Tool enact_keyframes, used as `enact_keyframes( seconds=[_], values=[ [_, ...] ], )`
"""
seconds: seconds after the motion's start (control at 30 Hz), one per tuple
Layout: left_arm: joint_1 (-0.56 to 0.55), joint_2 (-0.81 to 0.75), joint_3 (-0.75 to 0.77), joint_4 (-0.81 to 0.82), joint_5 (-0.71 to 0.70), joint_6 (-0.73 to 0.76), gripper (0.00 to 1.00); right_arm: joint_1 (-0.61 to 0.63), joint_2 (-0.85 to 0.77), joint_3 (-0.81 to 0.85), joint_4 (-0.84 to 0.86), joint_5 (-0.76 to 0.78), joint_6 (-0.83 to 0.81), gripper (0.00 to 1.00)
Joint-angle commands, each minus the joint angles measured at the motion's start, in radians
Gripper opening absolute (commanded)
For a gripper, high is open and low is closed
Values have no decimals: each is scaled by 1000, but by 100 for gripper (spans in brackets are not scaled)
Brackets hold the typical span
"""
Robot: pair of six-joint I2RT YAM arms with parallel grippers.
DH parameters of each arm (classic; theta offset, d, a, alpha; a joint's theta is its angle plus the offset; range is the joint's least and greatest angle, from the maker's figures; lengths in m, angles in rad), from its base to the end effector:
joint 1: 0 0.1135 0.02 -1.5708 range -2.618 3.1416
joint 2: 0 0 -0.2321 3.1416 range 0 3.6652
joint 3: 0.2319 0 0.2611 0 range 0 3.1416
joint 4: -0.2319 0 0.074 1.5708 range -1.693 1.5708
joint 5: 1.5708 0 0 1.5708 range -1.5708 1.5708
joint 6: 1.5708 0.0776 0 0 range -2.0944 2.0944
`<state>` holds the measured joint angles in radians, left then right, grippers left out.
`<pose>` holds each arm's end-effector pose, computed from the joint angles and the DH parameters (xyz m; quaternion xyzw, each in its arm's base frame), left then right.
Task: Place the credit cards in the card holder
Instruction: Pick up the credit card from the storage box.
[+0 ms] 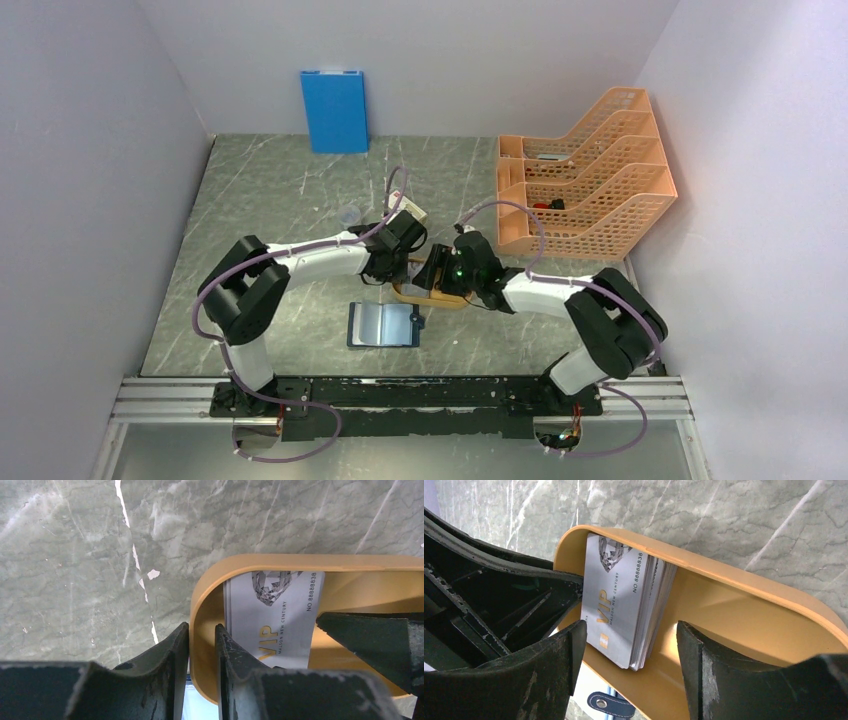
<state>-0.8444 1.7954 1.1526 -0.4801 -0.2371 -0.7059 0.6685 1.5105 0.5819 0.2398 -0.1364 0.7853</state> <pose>0.2632 -0.2688 0.1008 0.0408 0.9677 -0.0720 0.2382 0.2467 0.2083 0.0817 0.0236 0.9024 0.3291 0.2773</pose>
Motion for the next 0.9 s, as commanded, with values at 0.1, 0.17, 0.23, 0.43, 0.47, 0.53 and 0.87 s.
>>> enact_keyframes(
  seconds=[0.1,0.17,0.23,0.43,0.47,0.53,0.87],
  values=[
    [-7,9,-24,74,69,9,30,-4,37,32,-54,0,-4,69],
    [-8,9,-26,72,66,6,29,-4,42,33,-65,9,-6,69],
    [-8,7,-28,71,61,2,29,-5,45,32,-73,14,-9,65],
    [-8,6,-37,62,50,-8,29,-7,61,22,-89,24,-15,41],
    [-8,4,-41,61,46,-8,29,-8,58,18,-91,26,-12,39],
    [-8,-1,-47,59,35,-13,29,-15,47,3,-87,27,-11,36],
    [-8,2,-54,32,-5,-38,27,-56,-12,-52,-67,2,-13,25]
  ],
)
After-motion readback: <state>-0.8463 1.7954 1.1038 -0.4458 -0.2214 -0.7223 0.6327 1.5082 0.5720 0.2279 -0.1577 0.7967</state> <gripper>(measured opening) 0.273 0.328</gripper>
